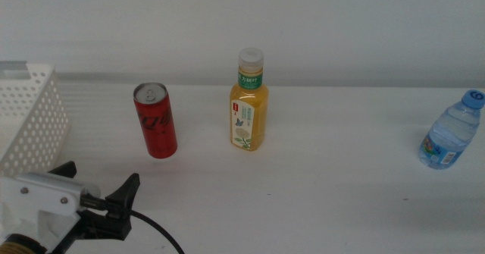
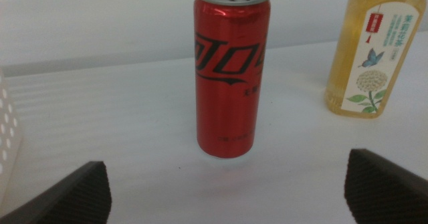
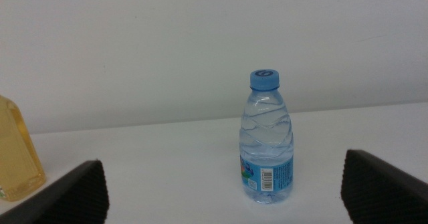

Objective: Use arms to grab the bottles and put them into the dustbin to the left of the table.

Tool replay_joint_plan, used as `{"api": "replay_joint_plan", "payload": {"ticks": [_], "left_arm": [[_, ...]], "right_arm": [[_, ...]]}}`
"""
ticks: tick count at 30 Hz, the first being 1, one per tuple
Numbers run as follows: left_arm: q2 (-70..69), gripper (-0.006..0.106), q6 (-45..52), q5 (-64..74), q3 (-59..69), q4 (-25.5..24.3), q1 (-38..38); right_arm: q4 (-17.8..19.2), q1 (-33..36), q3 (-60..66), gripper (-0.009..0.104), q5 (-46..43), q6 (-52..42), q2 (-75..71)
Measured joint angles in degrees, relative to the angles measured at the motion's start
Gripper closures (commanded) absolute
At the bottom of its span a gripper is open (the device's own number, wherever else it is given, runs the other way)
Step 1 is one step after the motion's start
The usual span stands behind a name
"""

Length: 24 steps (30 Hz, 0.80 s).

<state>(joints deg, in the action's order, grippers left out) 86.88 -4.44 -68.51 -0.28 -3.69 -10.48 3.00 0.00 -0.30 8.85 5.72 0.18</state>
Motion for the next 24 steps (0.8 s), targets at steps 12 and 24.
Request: {"api": "replay_joint_plan", "payload": {"ticks": [12, 24], "left_arm": [[-0.7, 0.007, 0.0, -0.3, 0.0, -1.0, 0.0], [-0.7, 0.007, 0.0, -0.4, 0.0, -6.7, 0.0]], "right_arm": [[0.0, 0.0, 0.0, 0.002, 0.0, 0.0, 0.0], [0.0, 0.0, 0.0, 0.002, 0.0, 0.0, 0.0]]}}
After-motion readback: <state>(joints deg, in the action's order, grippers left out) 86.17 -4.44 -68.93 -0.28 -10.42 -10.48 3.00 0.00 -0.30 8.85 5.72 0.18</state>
